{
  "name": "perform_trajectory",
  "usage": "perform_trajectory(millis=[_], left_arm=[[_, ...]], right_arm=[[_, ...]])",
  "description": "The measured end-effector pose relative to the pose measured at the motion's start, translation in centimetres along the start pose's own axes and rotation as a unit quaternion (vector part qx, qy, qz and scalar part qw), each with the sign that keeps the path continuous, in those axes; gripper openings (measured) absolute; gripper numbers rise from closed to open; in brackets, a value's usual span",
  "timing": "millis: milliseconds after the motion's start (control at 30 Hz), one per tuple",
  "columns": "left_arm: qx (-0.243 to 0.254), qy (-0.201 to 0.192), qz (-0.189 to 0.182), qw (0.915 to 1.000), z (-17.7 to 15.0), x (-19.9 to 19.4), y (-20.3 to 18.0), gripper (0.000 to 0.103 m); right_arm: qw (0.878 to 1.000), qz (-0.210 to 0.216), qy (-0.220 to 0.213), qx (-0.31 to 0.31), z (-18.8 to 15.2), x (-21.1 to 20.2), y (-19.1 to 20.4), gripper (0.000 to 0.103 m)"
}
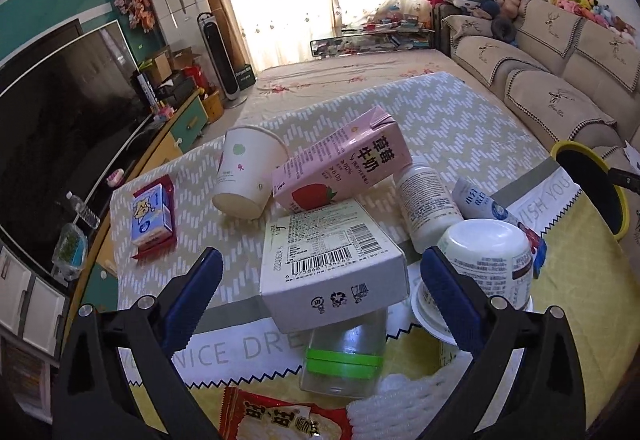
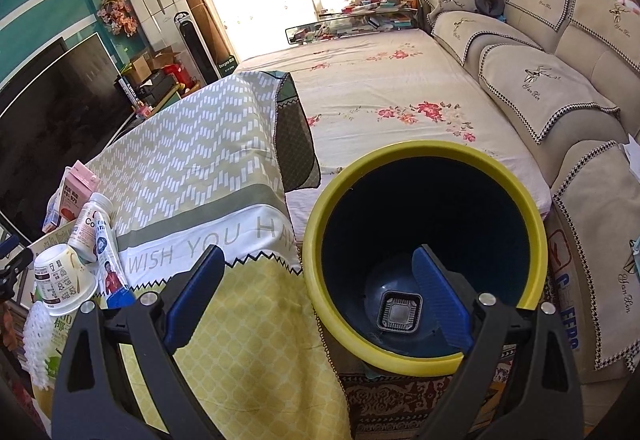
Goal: Collect trash
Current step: 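Reach the left gripper to the white cardboard box and grasp it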
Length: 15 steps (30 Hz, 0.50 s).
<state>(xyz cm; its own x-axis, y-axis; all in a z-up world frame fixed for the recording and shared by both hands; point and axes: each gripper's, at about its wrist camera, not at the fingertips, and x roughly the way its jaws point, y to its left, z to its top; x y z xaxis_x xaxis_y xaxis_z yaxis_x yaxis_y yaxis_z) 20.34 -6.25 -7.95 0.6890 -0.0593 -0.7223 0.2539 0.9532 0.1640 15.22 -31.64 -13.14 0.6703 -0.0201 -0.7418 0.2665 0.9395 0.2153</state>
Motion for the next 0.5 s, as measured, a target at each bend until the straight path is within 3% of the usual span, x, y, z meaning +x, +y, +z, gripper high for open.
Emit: perform_trajectory(millis=[233, 500], left_arm=[[-0.03, 0.034, -0.01, 0.9989, 0.5, 3.1, 0.6, 0.076], [-0.025, -0.002, 0.003, 0.9997, 0.4, 0.7, 0.6, 0.074]], right_arm=[[1.0, 0.006, 0.004, 0.004, -0.2, 0.4, -0.4, 0.09], [1.0, 0.013, 0.004, 0.007, -0.3, 0.5, -0.7, 0.09]])
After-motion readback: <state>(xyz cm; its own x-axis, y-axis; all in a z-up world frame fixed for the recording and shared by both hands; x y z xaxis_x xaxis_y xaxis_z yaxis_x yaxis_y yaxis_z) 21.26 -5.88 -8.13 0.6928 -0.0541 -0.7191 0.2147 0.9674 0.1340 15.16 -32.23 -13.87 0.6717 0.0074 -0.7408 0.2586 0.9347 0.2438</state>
